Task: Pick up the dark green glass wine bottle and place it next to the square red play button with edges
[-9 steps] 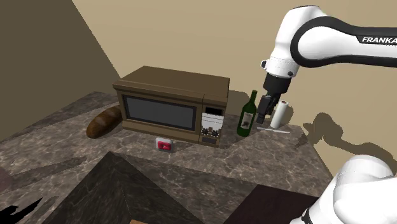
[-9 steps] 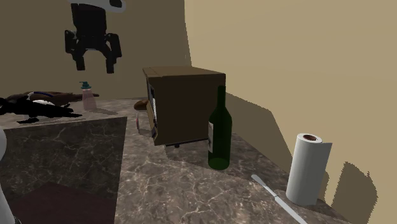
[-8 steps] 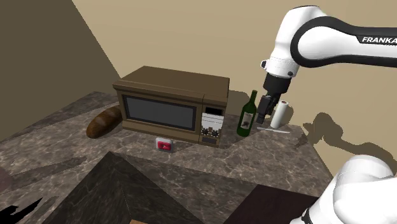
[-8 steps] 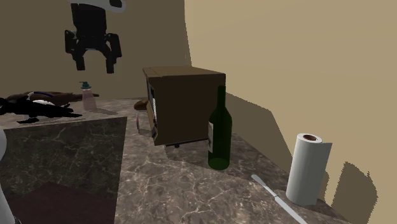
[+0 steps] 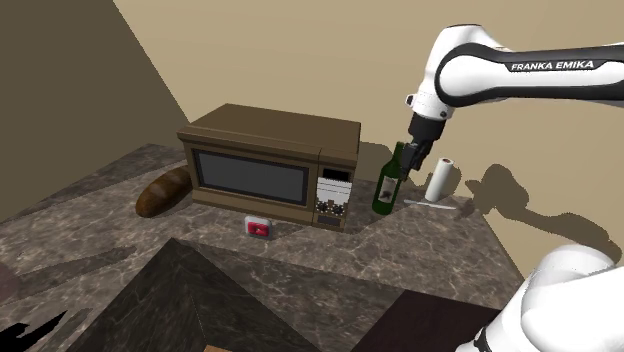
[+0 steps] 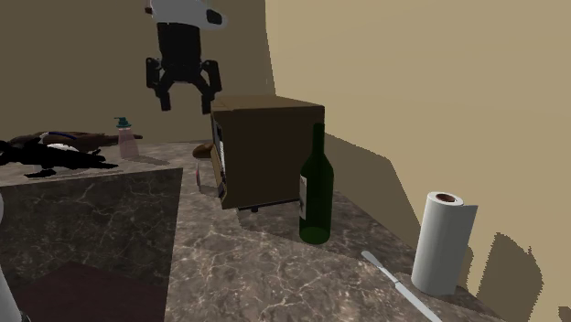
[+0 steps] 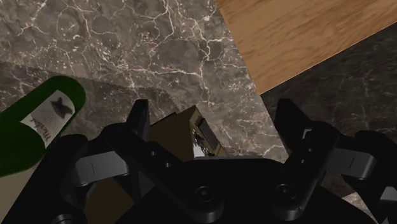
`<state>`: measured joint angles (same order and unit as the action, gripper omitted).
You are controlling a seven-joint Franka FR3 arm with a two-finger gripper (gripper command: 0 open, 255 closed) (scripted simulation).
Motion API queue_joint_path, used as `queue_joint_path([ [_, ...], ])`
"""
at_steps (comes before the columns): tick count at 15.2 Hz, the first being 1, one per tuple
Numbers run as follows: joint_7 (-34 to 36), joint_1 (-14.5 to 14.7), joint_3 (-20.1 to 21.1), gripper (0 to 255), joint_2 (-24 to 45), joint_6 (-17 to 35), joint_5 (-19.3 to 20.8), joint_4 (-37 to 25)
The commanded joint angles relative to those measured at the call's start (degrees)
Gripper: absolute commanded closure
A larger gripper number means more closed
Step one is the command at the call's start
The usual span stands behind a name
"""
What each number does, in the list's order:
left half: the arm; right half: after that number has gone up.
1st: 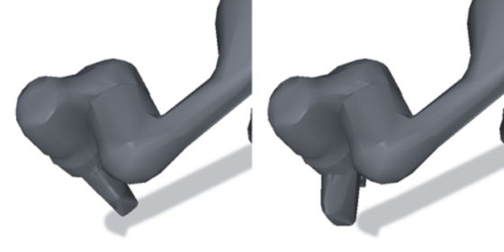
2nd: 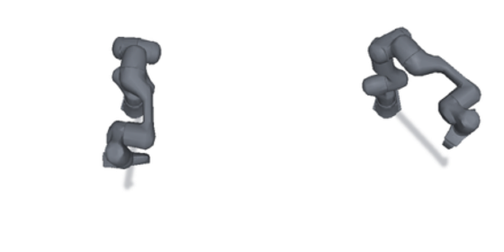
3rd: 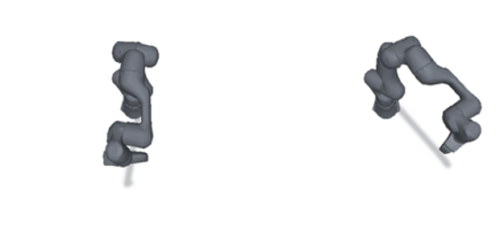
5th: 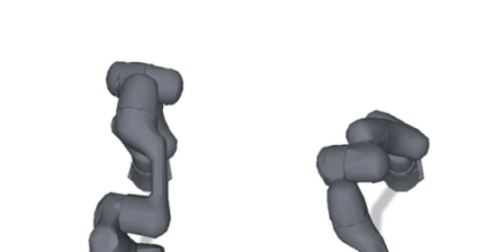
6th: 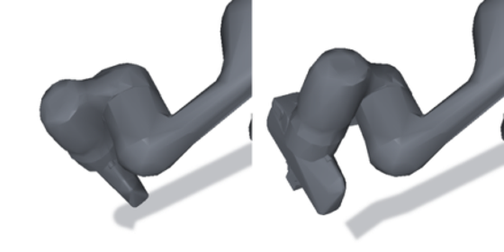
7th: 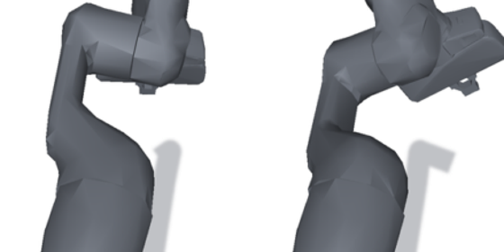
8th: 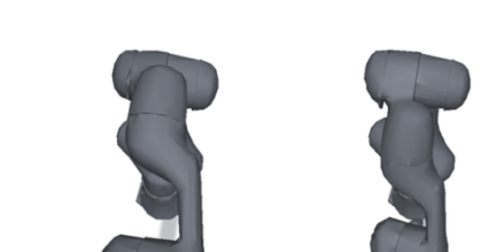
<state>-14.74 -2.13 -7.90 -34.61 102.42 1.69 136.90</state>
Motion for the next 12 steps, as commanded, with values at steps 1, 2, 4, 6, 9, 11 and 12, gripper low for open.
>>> queue_joint_path([
  [1, -2.20, -0.85, -1.97, 0, 2.74, 1.56, 1.10, -1.82],
  [2, -3.12, -1.14, -2.83, 0, 4.23, 2.52, 1.47, -2.65],
  [4, -4.97, -1.68, -4.51, 0, 7.29, 4.35, 2.00, -4.50],
  [6, -6.85, -2.14, -6.18, 0, 10.46, 6.06, 2.27, -6.59],
  [9, -9.75, -2.74, -8.62, 0, 15.41, 8.35, 2.16, -10.17],
  [11, -11.77, -3.12, -10.19, 0, 18.83, 9.67, 1.71, -12.86],
  [12, -12.80, -3.31, -10.95, 0, 20.59, 10.26, 1.36, -14.30],
])
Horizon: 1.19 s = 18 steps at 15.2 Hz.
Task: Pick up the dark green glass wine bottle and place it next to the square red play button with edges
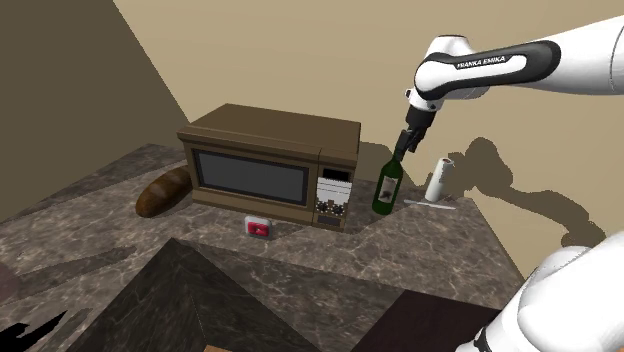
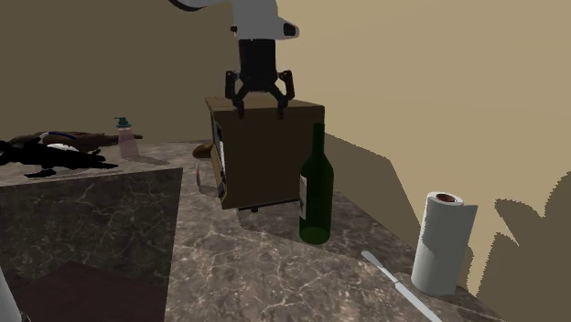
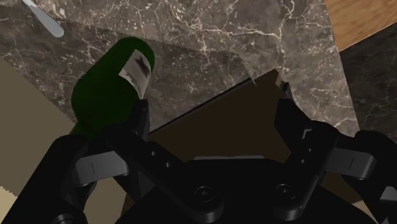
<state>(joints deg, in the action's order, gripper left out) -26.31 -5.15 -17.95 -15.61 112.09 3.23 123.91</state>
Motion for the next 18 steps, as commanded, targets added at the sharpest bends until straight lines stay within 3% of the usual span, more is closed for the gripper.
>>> queue_joint_path([
  [1, -2.29, -0.50, -1.64, 0, 3.37, 1.14, -0.60, -2.81],
  [10, -11.61, -3.44, -6.58, 0, 19.39, 3.39, -7.07, -18.02],
  [18, -12.42, -3.63, -6.43, 0, 21.55, 8.68, -8.27, -14.66],
])
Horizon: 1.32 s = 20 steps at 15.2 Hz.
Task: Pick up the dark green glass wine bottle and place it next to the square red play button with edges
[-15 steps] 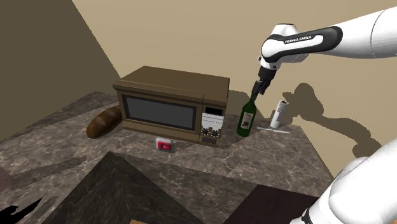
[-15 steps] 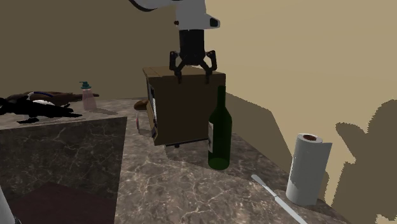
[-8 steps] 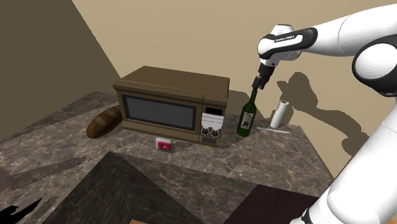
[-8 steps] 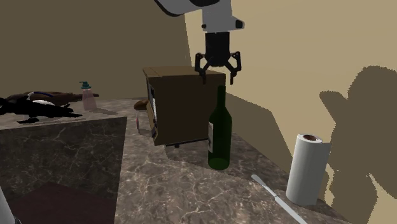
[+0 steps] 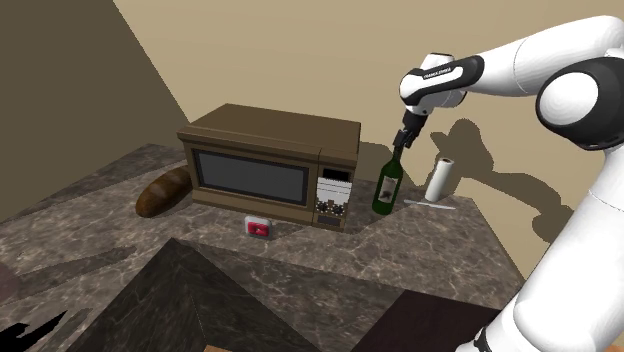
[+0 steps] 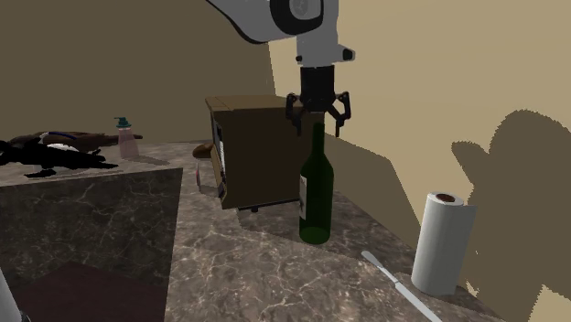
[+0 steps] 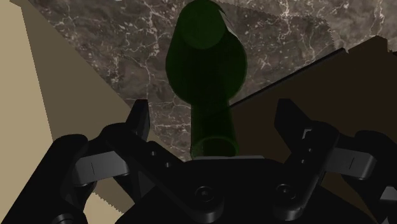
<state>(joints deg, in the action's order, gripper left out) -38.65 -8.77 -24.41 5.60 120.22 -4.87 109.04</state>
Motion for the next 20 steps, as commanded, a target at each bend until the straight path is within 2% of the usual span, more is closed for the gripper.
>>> queue_joint_path([
  [1, -0.08, -0.01, 0.03, 0, 0.33, 0.54, -0.18, 0.21],
  [7, -0.08, -0.01, 0.03, 0, 0.33, 0.53, -0.18, 0.20],
  [8, -0.08, -0.01, 0.03, 255, 0.33, 0.53, -0.18, 0.20],
  [17, -0.08, -0.01, 0.03, 255, 0.34, 0.54, -0.18, 0.21],
  [20, 0.23, 0.04, -0.01, 255, -0.27, -1.64, 0.21, -1.43],
])
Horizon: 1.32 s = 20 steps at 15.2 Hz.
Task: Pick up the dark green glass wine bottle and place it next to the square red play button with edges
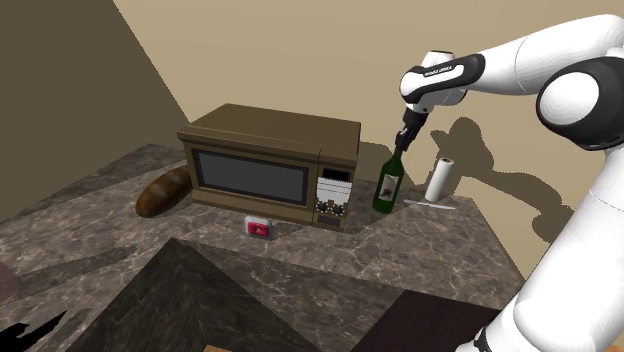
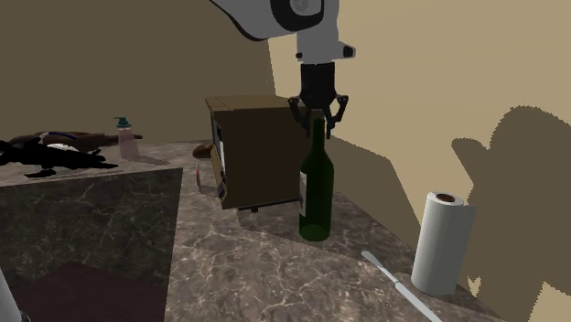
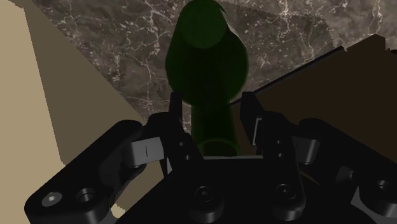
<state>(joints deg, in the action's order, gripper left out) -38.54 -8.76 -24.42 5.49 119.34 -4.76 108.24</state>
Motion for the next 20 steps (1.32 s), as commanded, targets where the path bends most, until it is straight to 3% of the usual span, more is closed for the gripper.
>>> queue_joint_path([
  [1, 0.21, 0.04, -0.01, 255, -0.34, -1.48, 0.22, -1.19],
  [20, 1.07, -0.09, -0.20, 255, -1.19, -15.92, 0.93, -14.88],
])
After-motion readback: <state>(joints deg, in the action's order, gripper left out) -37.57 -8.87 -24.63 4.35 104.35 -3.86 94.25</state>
